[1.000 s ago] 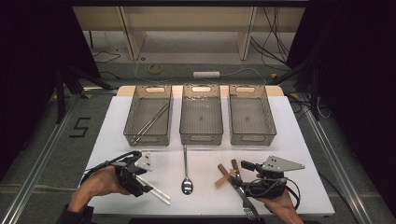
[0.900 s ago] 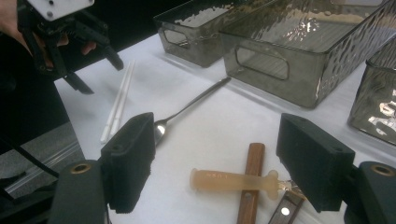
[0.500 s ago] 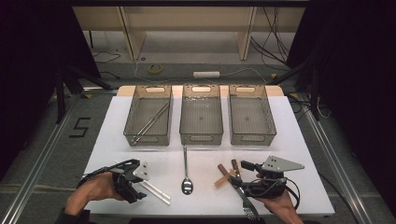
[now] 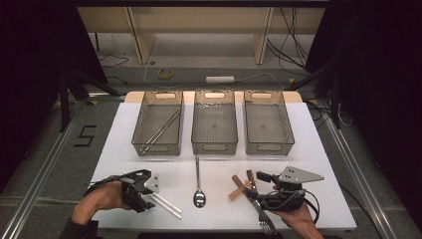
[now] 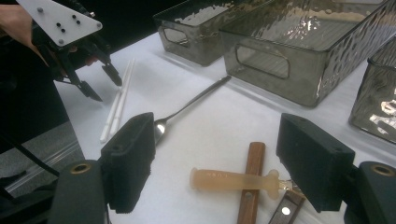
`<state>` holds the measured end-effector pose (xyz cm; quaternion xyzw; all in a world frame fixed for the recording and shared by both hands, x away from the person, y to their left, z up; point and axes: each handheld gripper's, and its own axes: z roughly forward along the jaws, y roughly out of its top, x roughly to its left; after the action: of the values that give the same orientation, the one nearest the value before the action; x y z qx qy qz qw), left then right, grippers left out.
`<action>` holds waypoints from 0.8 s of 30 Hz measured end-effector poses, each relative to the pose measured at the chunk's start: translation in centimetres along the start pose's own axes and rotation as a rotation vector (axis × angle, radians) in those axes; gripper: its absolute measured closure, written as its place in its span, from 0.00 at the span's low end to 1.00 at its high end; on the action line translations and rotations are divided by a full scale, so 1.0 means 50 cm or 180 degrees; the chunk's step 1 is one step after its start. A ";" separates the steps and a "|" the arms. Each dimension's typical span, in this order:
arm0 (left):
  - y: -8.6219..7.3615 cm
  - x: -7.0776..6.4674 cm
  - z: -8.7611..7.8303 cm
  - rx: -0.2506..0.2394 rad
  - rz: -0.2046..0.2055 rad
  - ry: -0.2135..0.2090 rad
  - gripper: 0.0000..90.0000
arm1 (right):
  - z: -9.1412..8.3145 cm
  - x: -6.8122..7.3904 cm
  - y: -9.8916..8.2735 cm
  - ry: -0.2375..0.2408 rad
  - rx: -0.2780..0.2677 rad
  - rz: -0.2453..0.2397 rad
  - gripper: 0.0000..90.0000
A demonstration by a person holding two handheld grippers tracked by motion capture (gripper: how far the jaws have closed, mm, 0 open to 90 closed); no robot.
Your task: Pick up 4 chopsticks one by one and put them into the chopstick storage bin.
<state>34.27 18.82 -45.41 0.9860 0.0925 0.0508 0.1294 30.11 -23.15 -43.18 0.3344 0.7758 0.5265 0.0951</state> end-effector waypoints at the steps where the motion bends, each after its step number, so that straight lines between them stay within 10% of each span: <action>1: 0.001 0.002 0.001 0.0012 0.0015 0.0002 0.56 | 0.000 0.000 0.000 -0.0002 0.0000 0.0002 0.32; 24: 0.007 0.009 0.016 0.0217 0.0260 -0.0103 0.71 | 0.000 -0.001 0.000 -0.0001 0.0001 -0.0003 0.32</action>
<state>34.88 18.38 -46.07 0.9934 0.0518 0.0368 0.0951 30.14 -23.18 -43.19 0.3342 0.7760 0.5263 0.0954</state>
